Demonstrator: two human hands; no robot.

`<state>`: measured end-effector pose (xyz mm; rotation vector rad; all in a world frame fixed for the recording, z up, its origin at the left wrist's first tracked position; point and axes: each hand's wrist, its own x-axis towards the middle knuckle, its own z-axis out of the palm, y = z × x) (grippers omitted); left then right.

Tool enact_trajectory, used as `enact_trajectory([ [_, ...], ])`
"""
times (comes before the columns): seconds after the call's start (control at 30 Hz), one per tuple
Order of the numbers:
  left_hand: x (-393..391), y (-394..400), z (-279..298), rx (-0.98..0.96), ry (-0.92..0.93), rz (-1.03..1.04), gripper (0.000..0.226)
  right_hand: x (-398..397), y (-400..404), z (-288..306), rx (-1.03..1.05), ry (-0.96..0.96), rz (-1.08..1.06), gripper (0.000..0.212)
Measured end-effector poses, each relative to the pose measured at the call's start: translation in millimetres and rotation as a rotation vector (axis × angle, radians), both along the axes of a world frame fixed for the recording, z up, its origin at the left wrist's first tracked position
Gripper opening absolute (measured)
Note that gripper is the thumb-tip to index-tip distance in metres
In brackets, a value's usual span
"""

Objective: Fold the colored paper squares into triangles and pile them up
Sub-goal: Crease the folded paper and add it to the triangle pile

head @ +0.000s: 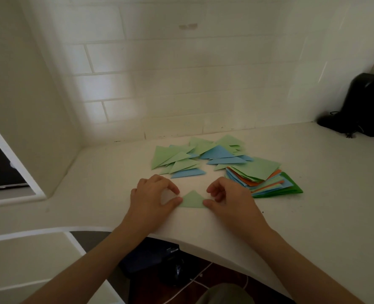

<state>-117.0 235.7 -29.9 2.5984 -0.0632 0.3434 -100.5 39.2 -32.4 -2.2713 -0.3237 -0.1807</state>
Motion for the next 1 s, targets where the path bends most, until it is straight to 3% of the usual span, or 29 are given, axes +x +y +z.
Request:
enact_trajectory([
  [0.17, -7, -12, -1, 0.096, -0.101, -0.087, 0.022, -3, -3, -1, -0.008, -0.031, 0.015, 0.015],
  [0.37, -3, -39, 8, 0.35, 0.027, 0.001, 0.047, -5, -1, -4, -0.025, -0.072, 0.018, 0.011],
  [0.47, 6, -39, 17, 0.233, 0.165, -0.007, 0.043, -5, 0, -6, -0.022, -0.093, 0.024, 0.01],
  [0.6, 12, -32, 25, 0.052, 0.218, -0.071, 0.021, -9, -6, -5, -0.038, -0.149, 0.044, 0.012],
  [0.77, 47, -1, 35, -0.108, 0.039, 0.082, 0.012, -6, -48, 15, 0.01, -0.353, -0.114, 0.015],
  [0.9, 91, 17, 43, -0.143, -0.063, 0.232, 0.009, 8, -91, 23, -0.009, -0.339, -0.28, 0.017],
  [1.0, 108, 13, 37, -0.039, -0.122, 0.335, 0.022, 17, -111, 20, -0.095, -0.29, -0.307, 0.022],
])
